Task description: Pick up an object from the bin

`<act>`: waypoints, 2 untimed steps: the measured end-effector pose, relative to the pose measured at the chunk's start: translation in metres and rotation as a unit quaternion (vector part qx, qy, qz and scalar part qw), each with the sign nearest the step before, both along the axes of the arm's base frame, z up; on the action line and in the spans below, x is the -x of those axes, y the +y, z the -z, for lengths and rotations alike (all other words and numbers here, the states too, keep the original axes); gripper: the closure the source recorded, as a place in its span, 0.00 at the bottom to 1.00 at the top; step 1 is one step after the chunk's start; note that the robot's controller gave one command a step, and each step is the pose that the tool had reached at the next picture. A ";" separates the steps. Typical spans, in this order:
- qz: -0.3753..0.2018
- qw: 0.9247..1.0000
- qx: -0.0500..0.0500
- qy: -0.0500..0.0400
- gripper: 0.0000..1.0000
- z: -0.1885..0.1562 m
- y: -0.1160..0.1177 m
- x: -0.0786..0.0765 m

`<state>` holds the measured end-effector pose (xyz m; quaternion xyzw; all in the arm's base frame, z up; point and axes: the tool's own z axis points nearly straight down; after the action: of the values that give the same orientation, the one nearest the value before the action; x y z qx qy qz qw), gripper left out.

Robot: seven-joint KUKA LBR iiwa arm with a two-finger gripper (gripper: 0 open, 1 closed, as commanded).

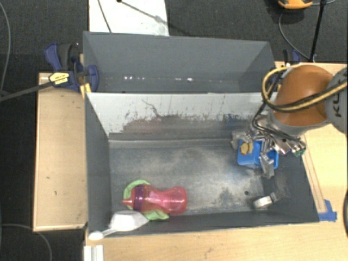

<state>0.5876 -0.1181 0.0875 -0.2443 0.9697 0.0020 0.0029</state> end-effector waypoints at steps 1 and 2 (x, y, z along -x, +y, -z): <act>0.001 1.000 0.000 0.020 1.00 0.020 0.034 0.002; 0.002 1.000 0.000 0.020 1.00 0.020 0.034 0.002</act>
Offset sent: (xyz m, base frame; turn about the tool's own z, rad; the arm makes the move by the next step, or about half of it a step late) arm 0.0000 0.0000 0.0000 0.0000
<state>0.5855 -0.0841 0.0671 -0.2427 0.9699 0.0072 -0.0167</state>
